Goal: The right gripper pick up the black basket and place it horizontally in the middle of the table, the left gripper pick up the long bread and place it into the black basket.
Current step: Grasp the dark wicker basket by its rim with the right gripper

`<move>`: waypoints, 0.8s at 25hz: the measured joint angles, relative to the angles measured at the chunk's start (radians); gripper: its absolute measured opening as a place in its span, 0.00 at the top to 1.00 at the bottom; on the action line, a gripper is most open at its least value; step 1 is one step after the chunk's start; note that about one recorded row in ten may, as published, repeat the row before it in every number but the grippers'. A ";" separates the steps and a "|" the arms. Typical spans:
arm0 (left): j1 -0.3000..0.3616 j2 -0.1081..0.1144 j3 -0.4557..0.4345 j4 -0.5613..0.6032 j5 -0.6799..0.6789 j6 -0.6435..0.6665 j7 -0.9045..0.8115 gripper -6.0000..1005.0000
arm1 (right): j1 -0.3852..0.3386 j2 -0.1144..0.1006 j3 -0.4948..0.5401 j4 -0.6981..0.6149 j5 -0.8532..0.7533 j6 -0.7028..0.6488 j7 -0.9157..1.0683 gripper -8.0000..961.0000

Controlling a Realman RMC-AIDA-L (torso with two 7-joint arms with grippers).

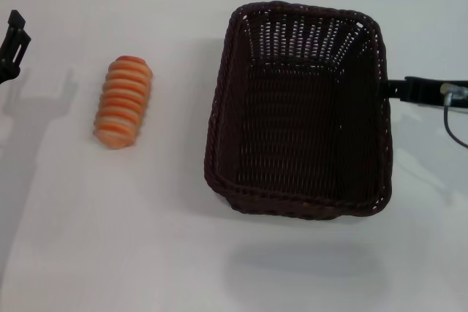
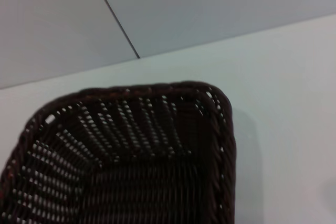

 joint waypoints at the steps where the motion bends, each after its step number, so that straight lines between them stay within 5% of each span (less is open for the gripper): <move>1: 0.000 0.000 0.000 0.000 0.000 0.000 0.000 0.24 | 0.003 0.000 0.003 0.025 0.012 -0.009 -0.002 0.17; 20: 0.003 -0.002 -0.003 0.000 0.000 0.000 -0.001 0.24 | 0.064 0.001 -0.011 0.173 0.104 -0.093 -0.056 0.19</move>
